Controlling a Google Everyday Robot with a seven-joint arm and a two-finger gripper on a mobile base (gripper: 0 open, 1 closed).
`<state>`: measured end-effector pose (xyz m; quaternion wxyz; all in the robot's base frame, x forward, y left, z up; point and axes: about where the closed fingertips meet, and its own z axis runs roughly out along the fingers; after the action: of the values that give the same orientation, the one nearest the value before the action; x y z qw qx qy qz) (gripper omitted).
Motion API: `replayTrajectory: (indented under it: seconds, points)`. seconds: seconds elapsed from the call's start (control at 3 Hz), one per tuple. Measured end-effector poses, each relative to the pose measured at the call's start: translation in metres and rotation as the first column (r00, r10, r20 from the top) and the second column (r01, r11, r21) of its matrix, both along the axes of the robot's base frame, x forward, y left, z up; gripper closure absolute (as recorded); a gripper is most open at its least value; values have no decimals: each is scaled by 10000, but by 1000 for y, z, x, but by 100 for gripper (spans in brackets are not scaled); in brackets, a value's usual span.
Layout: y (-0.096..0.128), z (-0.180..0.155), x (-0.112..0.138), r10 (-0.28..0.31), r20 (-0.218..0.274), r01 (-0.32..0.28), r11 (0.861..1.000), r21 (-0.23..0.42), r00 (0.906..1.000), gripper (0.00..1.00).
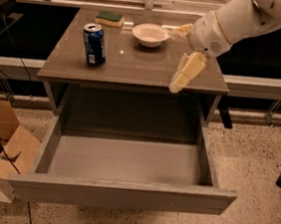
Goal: Place pepsi can into top drawer
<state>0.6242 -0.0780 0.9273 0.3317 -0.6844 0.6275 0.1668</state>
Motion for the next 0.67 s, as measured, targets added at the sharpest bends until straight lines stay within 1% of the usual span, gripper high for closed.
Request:
replayTrajectory:
  seconds: [0.33, 0.67]
  points:
    - [2, -2, 3, 29, -9, -29, 10000, 40, 10000, 0]
    - [3, -9, 8, -23, -119, 25, 9997, 232, 9999, 0]
